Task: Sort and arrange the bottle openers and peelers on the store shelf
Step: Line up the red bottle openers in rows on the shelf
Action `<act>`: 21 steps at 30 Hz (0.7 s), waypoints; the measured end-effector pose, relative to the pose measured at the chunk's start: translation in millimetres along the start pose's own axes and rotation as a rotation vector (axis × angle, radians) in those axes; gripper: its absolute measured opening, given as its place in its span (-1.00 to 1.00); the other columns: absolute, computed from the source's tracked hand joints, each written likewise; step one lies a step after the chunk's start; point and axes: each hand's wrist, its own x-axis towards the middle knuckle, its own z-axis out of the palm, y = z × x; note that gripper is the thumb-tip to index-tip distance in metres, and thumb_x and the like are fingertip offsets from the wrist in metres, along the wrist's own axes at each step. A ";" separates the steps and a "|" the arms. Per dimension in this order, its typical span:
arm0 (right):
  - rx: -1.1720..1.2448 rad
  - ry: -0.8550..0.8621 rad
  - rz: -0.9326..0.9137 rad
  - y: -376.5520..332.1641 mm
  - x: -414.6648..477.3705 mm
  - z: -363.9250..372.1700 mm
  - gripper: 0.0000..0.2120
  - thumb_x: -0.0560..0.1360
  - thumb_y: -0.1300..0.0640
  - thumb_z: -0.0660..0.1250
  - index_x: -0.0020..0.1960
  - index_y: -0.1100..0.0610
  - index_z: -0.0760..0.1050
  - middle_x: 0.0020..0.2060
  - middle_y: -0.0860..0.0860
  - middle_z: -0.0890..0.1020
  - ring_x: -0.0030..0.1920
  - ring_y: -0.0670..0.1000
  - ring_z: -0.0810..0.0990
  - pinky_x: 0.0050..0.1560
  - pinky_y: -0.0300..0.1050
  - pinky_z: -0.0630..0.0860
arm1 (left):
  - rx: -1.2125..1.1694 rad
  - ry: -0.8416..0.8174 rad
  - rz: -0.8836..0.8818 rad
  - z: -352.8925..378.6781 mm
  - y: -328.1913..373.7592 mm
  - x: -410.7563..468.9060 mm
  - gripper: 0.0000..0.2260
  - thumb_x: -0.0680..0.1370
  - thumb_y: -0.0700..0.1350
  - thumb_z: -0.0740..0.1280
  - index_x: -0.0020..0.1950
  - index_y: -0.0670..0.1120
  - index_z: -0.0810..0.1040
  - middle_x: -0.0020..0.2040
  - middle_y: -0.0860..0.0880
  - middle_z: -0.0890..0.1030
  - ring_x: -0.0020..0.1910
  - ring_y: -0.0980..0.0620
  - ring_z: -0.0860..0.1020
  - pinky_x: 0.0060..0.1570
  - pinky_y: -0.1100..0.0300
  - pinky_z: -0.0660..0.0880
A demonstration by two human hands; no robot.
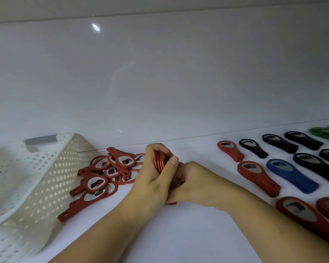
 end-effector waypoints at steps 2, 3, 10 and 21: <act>-0.003 0.048 -0.035 1.8 3.0 -0.4 -0.60 0.19 0.02 0.45 -0.14 0.31 0.54 -0.24 0.12 0.60 -0.20 0.08 0.56 -0.08 0.03 0.51 | 0.012 -0.076 -0.010 -2.6 1.6 1.6 -0.84 0.49 -0.02 0.22 0.04 0.03 0.34 -0.17 0.00 0.51 -0.22 0.16 0.52 -0.28 0.19 0.57; -0.001 0.070 -0.041 2.3 3.6 -2.0 -0.64 0.21 0.04 0.46 -0.19 0.31 0.53 -0.33 0.05 0.56 -0.26 0.02 0.51 -0.15 -0.03 0.45 | 0.018 -0.117 -0.020 -4.6 1.0 2.5 -0.80 0.48 0.00 0.24 0.09 0.07 0.35 -0.12 0.04 0.52 -0.16 0.19 0.54 -0.24 0.18 0.58; -0.194 0.095 0.021 8.6 -3.7 -23.1 -0.82 0.32 0.04 0.53 -0.26 0.12 0.60 -0.42 -0.05 0.51 -0.38 -0.08 0.43 -0.24 -0.14 0.40 | 0.084 -0.234 -0.057 -19.1 -1.5 6.1 -0.32 0.37 -0.28 0.50 0.32 0.26 0.36 0.26 0.12 0.52 0.19 0.14 0.55 0.18 0.22 0.49; -0.138 0.023 0.033 10.3 -3.0 -20.2 -0.72 0.35 0.06 0.53 -0.46 -0.17 0.54 -0.46 -0.19 0.57 -0.37 -0.21 0.51 -0.20 -0.30 0.44 | 0.049 -0.186 -0.079 -14.4 1.7 4.6 -0.45 0.32 -0.45 0.48 0.10 0.12 0.56 0.02 0.06 0.66 -0.04 0.09 0.67 -0.09 0.27 0.58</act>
